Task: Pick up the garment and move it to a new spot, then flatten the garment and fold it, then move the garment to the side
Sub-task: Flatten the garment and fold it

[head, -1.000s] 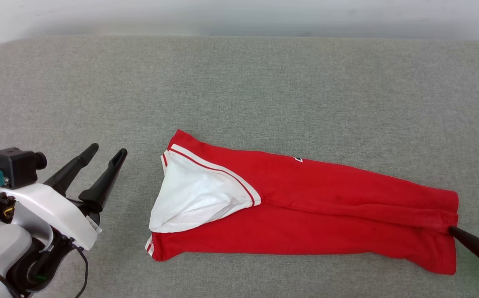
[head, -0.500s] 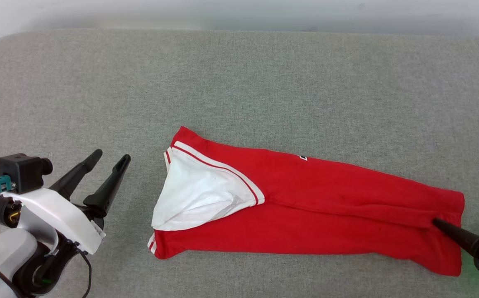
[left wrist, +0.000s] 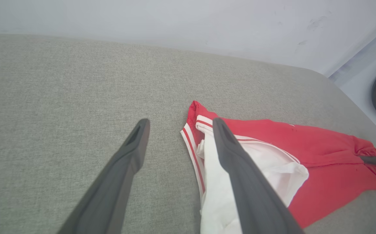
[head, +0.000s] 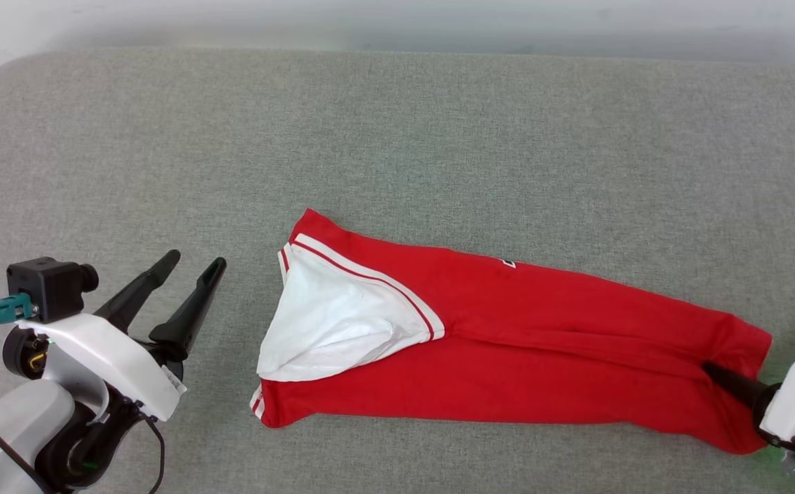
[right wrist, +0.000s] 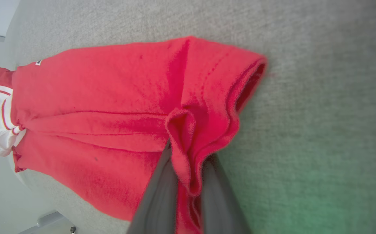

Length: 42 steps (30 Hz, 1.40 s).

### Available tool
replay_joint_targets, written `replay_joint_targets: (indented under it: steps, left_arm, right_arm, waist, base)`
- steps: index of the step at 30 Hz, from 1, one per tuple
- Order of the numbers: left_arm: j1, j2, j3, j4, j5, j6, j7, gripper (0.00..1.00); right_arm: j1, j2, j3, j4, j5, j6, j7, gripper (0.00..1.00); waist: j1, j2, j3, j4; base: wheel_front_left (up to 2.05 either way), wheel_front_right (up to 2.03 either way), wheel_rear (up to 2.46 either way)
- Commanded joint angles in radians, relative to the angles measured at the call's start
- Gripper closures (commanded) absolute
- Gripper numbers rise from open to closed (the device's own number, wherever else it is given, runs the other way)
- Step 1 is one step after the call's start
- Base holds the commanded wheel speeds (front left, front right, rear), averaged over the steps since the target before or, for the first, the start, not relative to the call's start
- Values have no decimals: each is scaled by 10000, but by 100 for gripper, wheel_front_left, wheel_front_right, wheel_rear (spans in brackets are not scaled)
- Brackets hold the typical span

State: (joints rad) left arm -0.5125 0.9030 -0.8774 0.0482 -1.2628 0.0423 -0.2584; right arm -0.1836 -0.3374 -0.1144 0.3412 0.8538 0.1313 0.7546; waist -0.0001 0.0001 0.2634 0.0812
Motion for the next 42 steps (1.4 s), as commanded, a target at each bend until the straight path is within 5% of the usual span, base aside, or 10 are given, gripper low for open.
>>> replay_joint_targets:
  steps: [1, 12, 29, 42]
  left_arm:
    - [99, -24, 44, 17, 11, -55, -31, 0]
    - [402, -230, 317, 115, 119, 17, -64, 0]
    - [1313, -504, 1136, 326, 380, -69, -83, 0]
    - [1984, -617, 1593, 495, 269, -86, -84, 0]
  right_arm:
    - [165, 280, 441, 346, -34, -16, 93, 100]
    - [103, -618, 746, 490, 585, -19, -639, 100]
    - [-398, -2557, -527, 949, 569, -13, -276, 100]
    - [-384, -1593, -434, -2194, -108, -10, 2128, 100]
  waist:
    - [1, -1, -8, 1]
    - [1, -1, -297, -78]
    - [1, -1, -622, -236]
    - [1, -1, -776, -562]
  base:
    - [0, 0, 0]
    - [0, 0, 0]
    - [0, 0, 0]
    - [0, 0, 0]
